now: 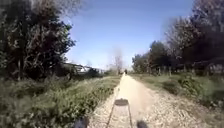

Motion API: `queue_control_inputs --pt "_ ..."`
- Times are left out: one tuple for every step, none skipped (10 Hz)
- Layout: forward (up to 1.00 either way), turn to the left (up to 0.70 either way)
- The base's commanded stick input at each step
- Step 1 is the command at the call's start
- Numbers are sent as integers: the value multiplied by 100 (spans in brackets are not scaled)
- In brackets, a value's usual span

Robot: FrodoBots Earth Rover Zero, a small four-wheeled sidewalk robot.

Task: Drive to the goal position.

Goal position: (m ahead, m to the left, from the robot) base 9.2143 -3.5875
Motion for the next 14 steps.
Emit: queue_control_inputs --pt "70 0" --pt "70 0" --pt "70 0" --pt "70 0" --pt "70 0" --pt "70 0" --pt "70 0" --pt "70 0" --pt "70 0" --pt "70 0" --pt "70 0" --pt "70 0" --pt "70 0" --pt "70 0"
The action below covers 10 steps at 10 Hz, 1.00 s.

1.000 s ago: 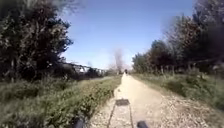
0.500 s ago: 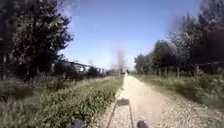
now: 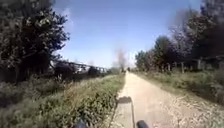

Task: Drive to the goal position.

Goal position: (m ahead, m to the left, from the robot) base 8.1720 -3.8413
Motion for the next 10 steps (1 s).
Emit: queue_control_inputs --pt "70 0" --pt "70 0" --pt "70 0" --pt "70 0" --pt "70 0" --pt "70 0" --pt "70 0" --pt "70 0" --pt "70 -17" --pt "70 -31"
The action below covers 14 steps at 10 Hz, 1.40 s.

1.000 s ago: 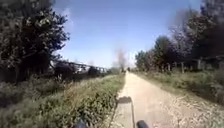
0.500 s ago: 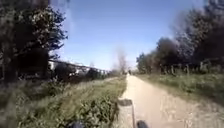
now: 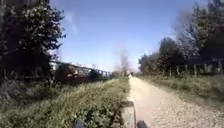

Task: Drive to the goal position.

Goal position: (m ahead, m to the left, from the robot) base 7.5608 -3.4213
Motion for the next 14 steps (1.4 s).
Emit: queue_control_inputs --pt "70 -35" --pt "70 -35" --pt "70 -35" --pt "70 -35" --pt "70 -35" --pt "70 -35" --pt "70 -35" --pt "70 -35" --pt "70 -35" --pt "70 -35" --pt "70 -35" --pt "70 -35" --pt "70 -28" --pt "70 -17"
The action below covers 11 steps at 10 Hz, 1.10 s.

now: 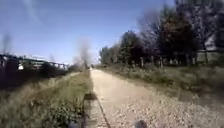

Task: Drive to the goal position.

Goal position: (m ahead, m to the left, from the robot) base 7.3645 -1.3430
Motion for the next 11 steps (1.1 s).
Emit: queue_control_inputs --pt "70 -6" --pt "70 0" --pt "70 0" --pt "70 0" --pt "70 0" --pt "70 0" --pt "70 4" --pt "70 23" --pt "70 35" --pt "70 35" --pt "70 35"
